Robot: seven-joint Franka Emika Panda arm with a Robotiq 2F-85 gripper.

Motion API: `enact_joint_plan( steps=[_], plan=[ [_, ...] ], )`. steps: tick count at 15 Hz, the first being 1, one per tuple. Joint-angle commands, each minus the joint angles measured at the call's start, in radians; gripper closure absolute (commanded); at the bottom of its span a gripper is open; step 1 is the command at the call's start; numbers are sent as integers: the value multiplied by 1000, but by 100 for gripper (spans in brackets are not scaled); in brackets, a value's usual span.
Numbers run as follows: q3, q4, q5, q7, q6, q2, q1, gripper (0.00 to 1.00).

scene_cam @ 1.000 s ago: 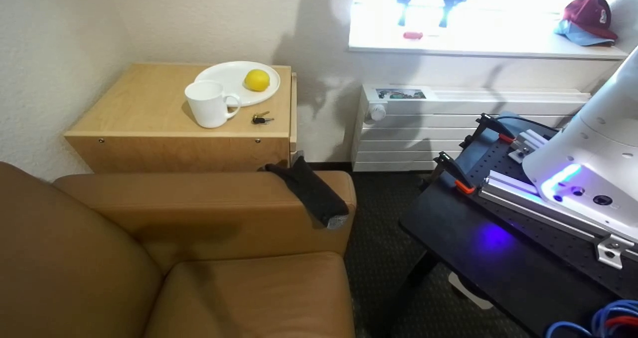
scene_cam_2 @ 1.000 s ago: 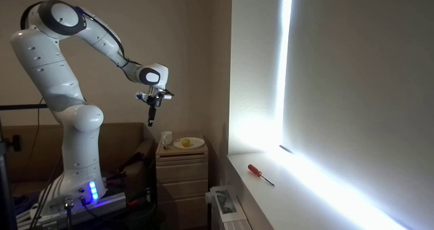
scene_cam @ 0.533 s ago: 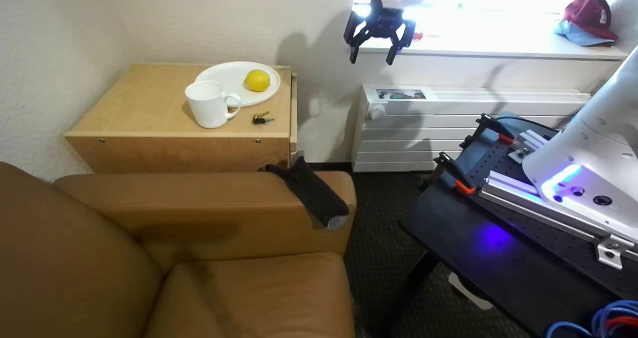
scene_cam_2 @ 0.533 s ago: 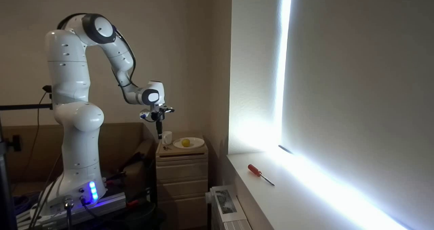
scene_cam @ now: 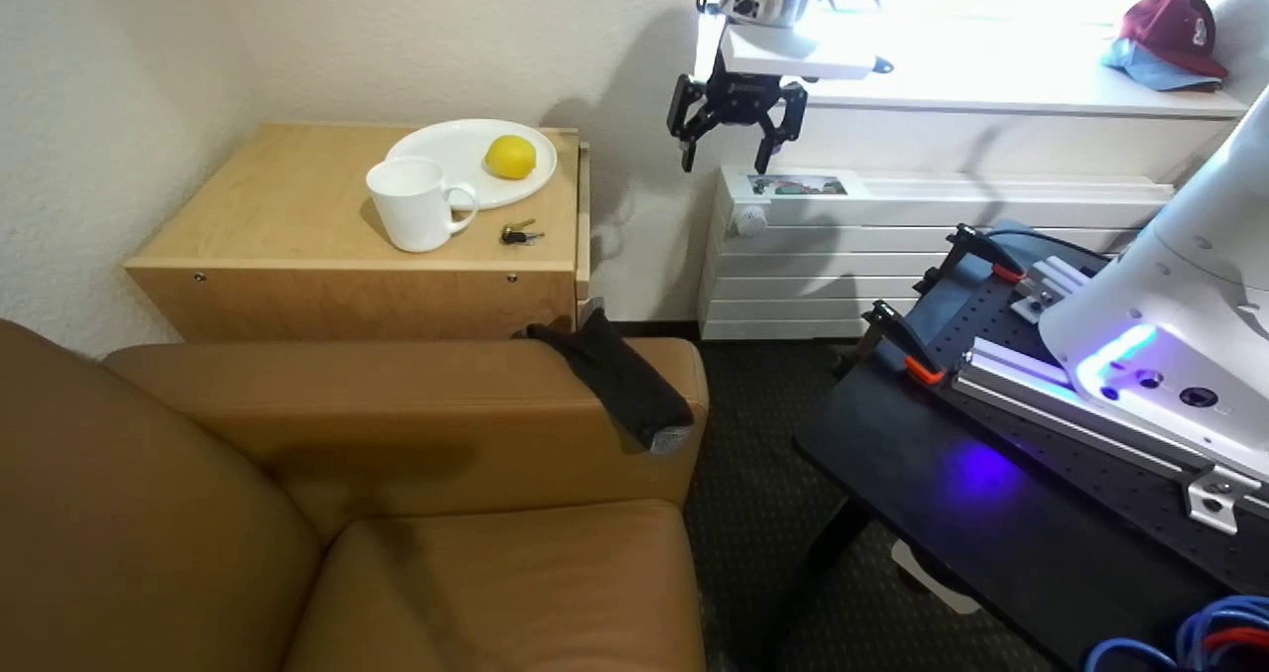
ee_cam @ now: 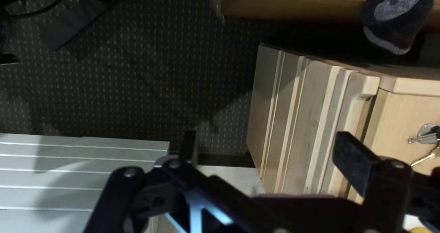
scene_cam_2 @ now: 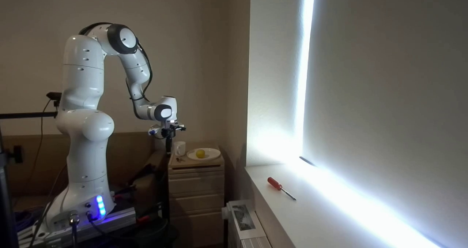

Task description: Open the topmost drawer.

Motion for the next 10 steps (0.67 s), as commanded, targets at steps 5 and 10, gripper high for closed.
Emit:
enact_joint_plan(
  steps=[5, 10],
  plan=[
    [-204, 116, -415, 496, 232, 282, 124, 0],
    [-185, 284, -350, 605, 367, 508, 126, 0]
  ],
)
